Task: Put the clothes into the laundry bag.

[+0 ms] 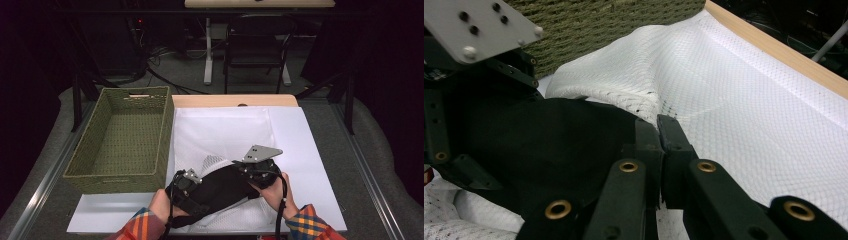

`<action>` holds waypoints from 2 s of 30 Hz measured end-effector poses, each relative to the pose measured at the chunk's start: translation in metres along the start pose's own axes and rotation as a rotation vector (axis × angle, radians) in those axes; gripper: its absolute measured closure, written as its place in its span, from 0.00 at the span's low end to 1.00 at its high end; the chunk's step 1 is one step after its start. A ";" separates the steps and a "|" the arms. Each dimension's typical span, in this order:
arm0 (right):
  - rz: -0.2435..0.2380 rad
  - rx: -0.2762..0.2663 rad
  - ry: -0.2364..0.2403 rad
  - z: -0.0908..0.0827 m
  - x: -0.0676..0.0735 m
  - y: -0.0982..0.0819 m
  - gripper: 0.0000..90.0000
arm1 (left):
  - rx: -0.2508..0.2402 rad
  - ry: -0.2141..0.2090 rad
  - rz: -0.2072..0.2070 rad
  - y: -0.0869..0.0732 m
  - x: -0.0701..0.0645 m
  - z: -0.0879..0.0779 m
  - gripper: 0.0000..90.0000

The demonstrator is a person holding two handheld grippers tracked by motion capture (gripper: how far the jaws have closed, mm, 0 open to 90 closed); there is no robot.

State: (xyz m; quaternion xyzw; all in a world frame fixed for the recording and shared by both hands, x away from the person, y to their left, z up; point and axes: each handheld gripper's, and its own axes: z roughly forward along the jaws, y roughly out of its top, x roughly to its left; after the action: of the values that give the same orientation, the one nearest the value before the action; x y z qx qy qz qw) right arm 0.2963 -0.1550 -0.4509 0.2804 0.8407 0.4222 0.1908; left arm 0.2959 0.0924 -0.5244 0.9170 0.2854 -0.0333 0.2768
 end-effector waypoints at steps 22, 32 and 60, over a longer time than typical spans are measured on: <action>0.002 0.005 -0.004 0.001 0.000 -0.002 0.99 | -0.096 -0.022 -0.050 -0.005 -0.001 -0.010 0.63; 0.009 0.001 -0.007 0.000 0.000 -0.001 0.99 | -0.143 -0.004 -0.146 0.000 -0.005 -0.013 0.63; 0.019 0.005 -0.001 0.002 -0.002 -0.003 0.99 | -0.105 0.069 -0.087 -0.011 -0.009 -0.022 0.21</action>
State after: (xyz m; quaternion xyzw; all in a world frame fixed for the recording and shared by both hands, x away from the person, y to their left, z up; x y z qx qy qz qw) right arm 0.2980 -0.1566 -0.4544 0.2892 0.8388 0.4218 0.1867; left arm 0.2804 0.1069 -0.5092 0.8885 0.3359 0.0011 0.3128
